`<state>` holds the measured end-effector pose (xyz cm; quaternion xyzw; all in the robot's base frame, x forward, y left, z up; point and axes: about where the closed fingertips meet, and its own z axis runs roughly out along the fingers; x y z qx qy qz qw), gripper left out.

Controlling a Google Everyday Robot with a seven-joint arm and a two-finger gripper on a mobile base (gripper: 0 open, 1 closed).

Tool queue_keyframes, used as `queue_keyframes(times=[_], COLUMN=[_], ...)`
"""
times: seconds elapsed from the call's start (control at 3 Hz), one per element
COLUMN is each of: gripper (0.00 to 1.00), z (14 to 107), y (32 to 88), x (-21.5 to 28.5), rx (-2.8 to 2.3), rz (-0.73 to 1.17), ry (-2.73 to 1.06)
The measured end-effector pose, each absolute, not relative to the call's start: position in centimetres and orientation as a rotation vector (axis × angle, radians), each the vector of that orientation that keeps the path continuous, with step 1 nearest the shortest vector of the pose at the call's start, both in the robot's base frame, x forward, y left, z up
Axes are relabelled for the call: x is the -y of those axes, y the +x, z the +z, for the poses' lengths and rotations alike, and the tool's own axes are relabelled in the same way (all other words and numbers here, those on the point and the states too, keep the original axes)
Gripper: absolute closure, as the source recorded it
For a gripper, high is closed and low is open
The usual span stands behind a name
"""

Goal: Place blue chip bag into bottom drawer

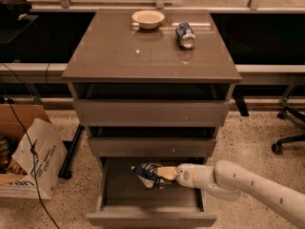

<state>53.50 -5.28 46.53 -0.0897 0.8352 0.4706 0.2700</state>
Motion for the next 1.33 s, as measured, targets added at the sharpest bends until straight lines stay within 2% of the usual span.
queue_keyframes(times=[0.33, 0.67, 1.33], gripper=[1.0, 1.0, 1.0], z=[42.4, 41.9, 34.2], y=[54.1, 54.1, 57.5], x=[7.8, 7.3, 5.8], rx=[-2.295, -2.322, -2.372], rz=[1.274, 1.244, 1.093], ry=[-0.084, -0.086, -0.049])
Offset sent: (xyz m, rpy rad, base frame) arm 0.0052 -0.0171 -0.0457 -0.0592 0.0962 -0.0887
